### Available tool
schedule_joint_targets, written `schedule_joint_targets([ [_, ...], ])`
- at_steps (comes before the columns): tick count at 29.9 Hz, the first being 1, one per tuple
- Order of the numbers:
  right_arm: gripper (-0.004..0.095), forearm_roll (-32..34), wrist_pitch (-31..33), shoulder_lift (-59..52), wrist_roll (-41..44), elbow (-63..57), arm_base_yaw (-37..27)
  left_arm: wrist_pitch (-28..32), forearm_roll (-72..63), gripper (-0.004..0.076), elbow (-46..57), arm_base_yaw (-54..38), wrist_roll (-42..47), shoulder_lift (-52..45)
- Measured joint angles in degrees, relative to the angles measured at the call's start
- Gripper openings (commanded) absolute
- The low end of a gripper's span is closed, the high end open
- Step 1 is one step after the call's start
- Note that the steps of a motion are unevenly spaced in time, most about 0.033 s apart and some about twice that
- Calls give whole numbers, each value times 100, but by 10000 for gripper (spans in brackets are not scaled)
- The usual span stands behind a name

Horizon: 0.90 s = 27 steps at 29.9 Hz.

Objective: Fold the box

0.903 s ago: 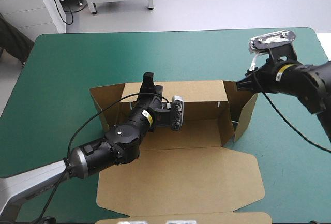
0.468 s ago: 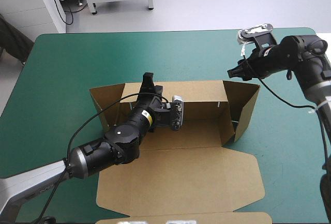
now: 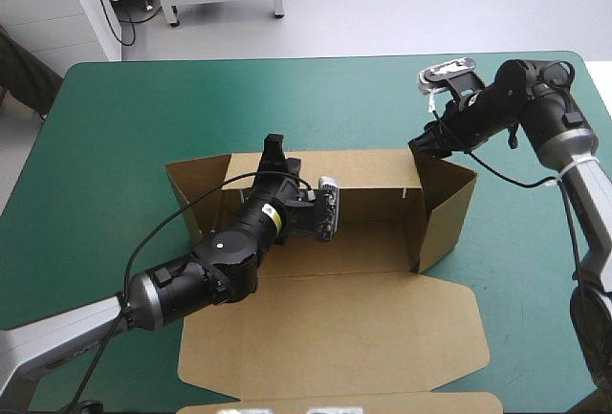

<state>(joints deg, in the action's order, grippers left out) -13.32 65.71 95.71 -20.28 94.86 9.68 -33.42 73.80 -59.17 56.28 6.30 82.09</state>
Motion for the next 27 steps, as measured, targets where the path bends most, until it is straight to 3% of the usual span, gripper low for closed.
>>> schedule_joint_targets([
  [5, 386, 0, 456, 0, -11, -9, -2, 0, -3, -8, 0, 0, 0, 0],
  [27, 395, -504, 507, -1390, -450, -1717, -7, 0, -2, -8, 0, 0, -5, 0],
])
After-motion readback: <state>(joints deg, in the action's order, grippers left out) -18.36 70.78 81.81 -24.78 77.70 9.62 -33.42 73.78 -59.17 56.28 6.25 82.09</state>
